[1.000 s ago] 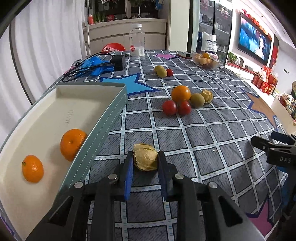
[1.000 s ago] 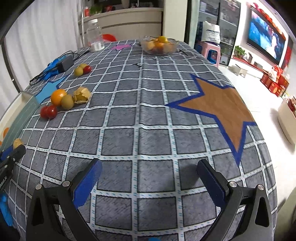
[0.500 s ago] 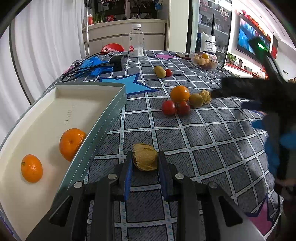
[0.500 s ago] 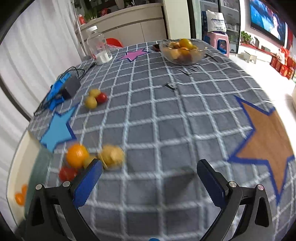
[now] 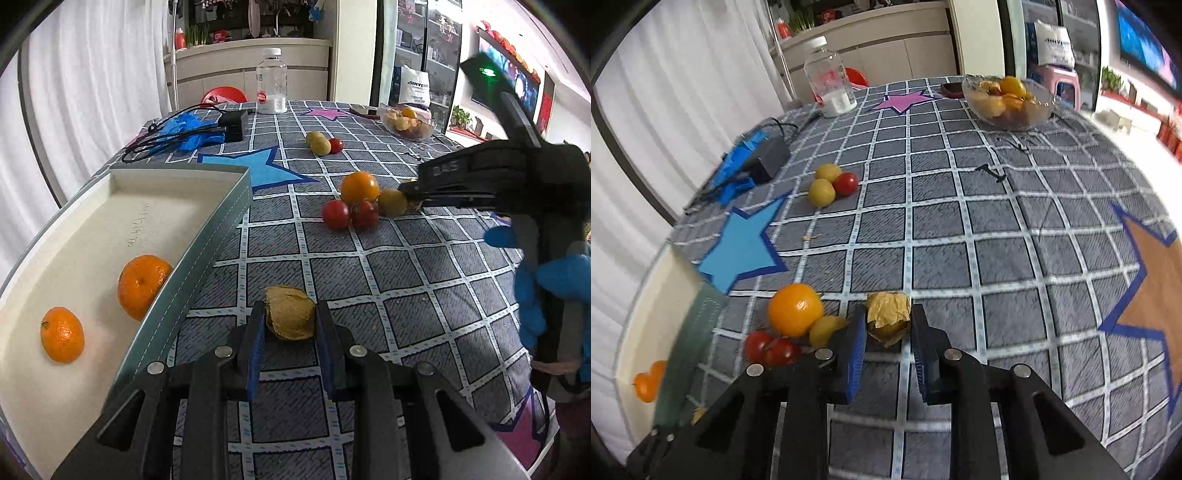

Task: Organize fruits
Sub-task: 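Grasp the husked physalis with the left gripper, then carry the physalis into the white tray and open the left gripper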

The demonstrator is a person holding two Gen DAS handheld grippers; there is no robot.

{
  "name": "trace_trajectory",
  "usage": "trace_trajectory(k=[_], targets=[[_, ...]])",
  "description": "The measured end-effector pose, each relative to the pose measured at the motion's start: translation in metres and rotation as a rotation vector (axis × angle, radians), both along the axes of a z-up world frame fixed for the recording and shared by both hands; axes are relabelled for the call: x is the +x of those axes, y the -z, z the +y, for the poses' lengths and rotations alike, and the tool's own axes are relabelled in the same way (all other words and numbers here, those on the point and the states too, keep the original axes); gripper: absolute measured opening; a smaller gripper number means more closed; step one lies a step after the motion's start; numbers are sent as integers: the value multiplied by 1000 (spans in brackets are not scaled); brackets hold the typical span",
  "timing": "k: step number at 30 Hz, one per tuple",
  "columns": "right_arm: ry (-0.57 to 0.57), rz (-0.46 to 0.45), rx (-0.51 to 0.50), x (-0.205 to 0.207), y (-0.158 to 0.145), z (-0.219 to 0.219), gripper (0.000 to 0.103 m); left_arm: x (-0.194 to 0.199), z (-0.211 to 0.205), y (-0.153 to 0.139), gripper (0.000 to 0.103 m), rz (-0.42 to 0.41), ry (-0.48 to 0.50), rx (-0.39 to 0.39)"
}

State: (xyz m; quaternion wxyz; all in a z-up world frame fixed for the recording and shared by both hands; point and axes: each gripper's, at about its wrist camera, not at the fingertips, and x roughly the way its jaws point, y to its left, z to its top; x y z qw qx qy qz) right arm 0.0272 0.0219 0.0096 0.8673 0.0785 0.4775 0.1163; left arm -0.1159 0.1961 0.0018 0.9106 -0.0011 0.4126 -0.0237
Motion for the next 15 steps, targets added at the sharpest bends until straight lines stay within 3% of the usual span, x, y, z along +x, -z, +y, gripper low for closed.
trace_trajectory(k=[7, 15], targets=[[-7, -11, 93, -27, -10, -28, 25, -1, 0, -1, 28, 0, 1, -11], [-31, -41, 125, -60, -17, -41, 25, -5, 12, -5, 28, -26, 6, -111]])
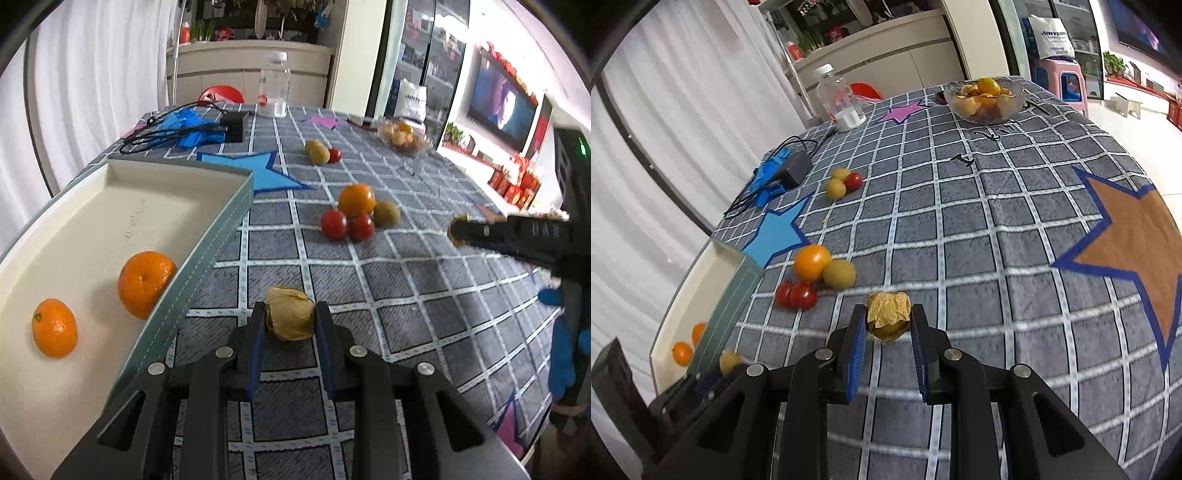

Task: Organize fruits
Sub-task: 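Carry the physalis into the white tray and open the left gripper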

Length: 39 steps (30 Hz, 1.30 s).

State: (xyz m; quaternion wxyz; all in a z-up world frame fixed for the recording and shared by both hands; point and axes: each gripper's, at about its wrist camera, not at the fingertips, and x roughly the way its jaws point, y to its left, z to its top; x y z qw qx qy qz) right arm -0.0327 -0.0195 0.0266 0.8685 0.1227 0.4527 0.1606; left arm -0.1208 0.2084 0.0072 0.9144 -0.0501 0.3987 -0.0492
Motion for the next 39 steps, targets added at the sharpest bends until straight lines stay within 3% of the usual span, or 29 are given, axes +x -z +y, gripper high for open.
trace_trajectory(k=[12, 19, 25, 34, 37, 39], targets=[[-107, -66, 3, -27, -18, 32, 25, -27, 24, -25, 28, -53, -36, -40], [-212, -87, 14, -28, -28, 88, 25, -42, 80, -56, 28, -146, -182, 50], [-331, -85, 11, -26, -30, 158, 25, -41, 128, -45, 28, -106, -298, 53], [-416, -80, -26, -19, -24, 224, 25, -37, 149, -20, 29, -46, -360, 74], [-435, -68, -49, -17, -20, 237, 25, -38, 150, -19, 37, -59, -367, 73], [-440, -49, -59, -15, -17, 242, 30, -39, 150, -18, 56, -62, -373, 81]])
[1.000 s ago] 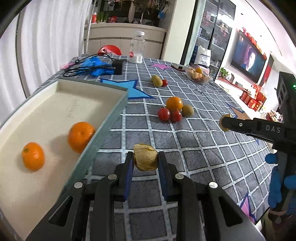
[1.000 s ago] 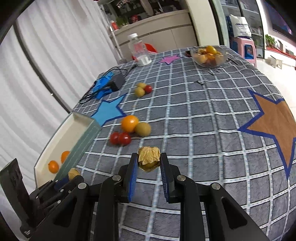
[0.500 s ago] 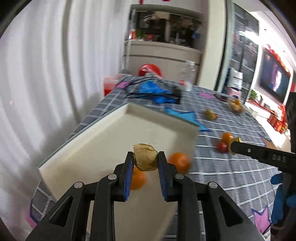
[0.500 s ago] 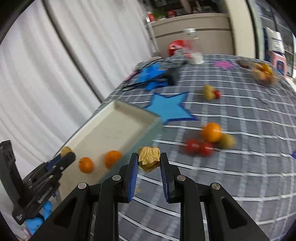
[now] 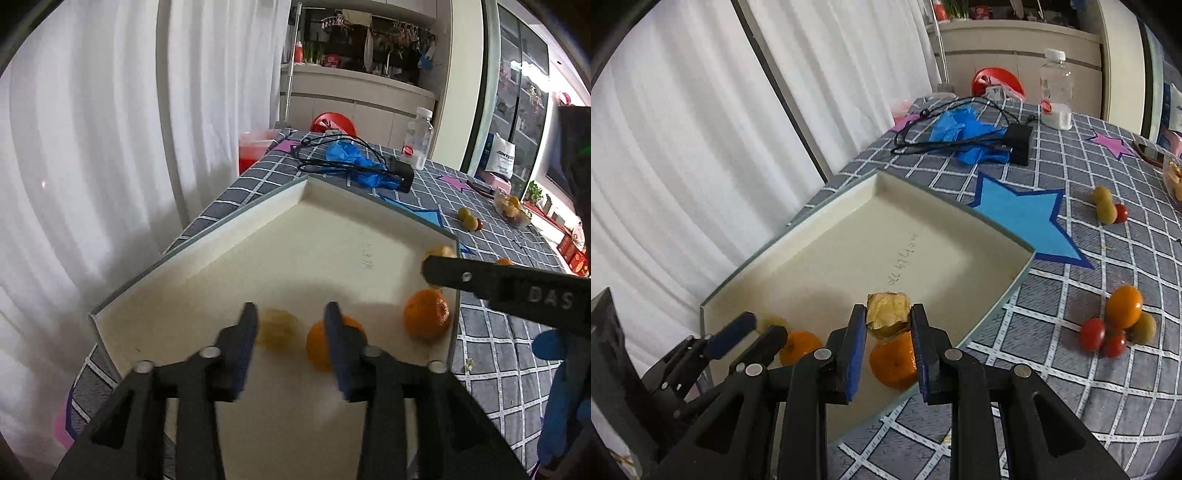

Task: Organize fruits
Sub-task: 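Carry the physalis into the white tray and open the left gripper, then move the left gripper back toward the tomatoes and orange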

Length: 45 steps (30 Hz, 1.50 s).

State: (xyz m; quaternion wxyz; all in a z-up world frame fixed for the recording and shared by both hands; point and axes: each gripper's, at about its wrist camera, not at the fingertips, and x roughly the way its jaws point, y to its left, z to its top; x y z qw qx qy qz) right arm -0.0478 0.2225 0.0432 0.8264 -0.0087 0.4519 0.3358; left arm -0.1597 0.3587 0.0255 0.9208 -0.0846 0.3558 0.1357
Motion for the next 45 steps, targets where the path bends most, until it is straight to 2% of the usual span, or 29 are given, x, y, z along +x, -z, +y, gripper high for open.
trace_trajectory(k=[1, 2, 3, 4, 6, 9, 14, 19, 22, 23, 24, 28, 31, 34, 38, 45], targets=[[1, 8, 1, 1, 1, 0, 39, -1, 0, 0, 60, -3, -3, 4], [5, 9, 5, 2, 1, -2, 69, -3, -1, -1, 66, -9, -3, 8], [13, -1, 15, 1, -1, -6, 93, -3, -2, -1, 70, -12, -1, 11], [21, -15, 23, 0, -4, -10, 97, -4, -4, -3, 72, -16, 1, 18], [58, -51, 21, -2, -12, -25, 97, -6, -8, -6, 78, -24, 7, 26], [116, -34, 37, -1, -16, -54, 97, -9, -22, -16, 80, -56, 41, 38], [284, 34, 12, -1, -1, -123, 97, -10, -79, -26, 83, -86, 198, 67], [489, 53, -82, -9, 19, -204, 97, 2, -155, -10, 83, -5, 420, 66], [618, 40, -143, -16, 29, -250, 97, 10, -186, 5, 83, 39, 469, 98], [647, 38, -150, -18, 31, -261, 97, 15, -191, 9, 83, 55, 470, 100], [668, 35, -155, -20, 32, -270, 103, 17, -194, 12, 83, 69, 470, 96], [727, 22, -145, -22, 39, -298, 103, 43, -190, 25, 83, 132, 399, 110], [706, -37, -128, -26, 41, -299, 103, 52, -176, 31, 83, 167, 370, 18], [693, -43, -176, -24, 41, -289, 103, 50, -173, 32, 84, 164, 341, 23], [668, -42, -293, -21, 46, -276, 103, 46, -174, 33, 84, 156, 338, 33], [658, -47, -281, -22, 47, -279, 103, 45, -173, 33, 84, 154, 338, 31]])
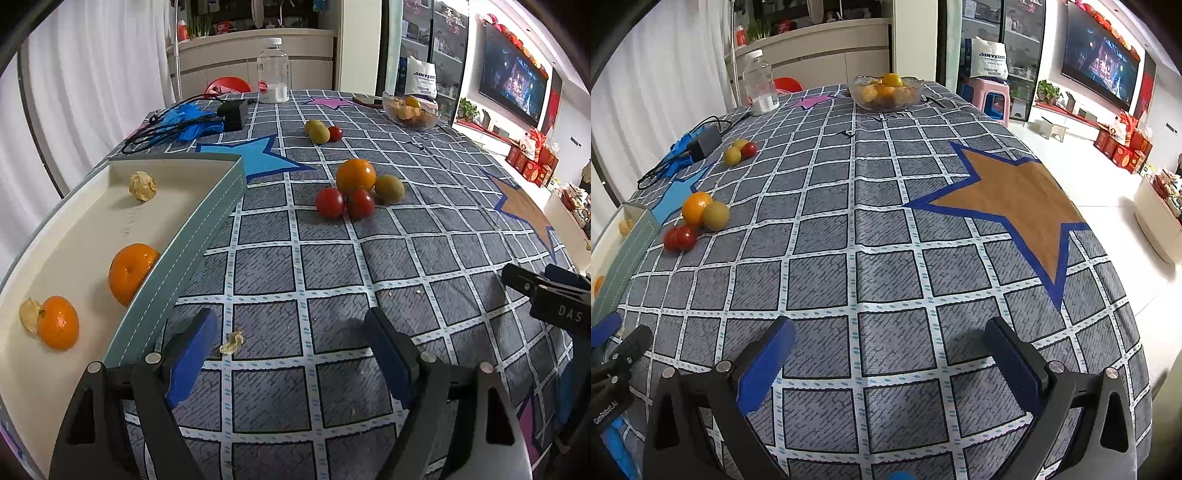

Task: Organize fruits
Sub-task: 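Move the left gripper back toward the tomatoes and orange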

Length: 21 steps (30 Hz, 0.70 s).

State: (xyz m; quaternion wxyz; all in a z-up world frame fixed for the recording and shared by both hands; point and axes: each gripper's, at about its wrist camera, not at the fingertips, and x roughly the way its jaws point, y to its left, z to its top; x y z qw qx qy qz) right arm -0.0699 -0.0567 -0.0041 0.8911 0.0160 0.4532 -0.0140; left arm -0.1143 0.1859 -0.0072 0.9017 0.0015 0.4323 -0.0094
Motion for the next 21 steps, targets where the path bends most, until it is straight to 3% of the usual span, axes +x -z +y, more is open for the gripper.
trace_trajectory(k=[21], targets=[[-1, 0, -2, 0, 0, 0, 103, -1, -1, 0, 84, 0, 1, 2]])
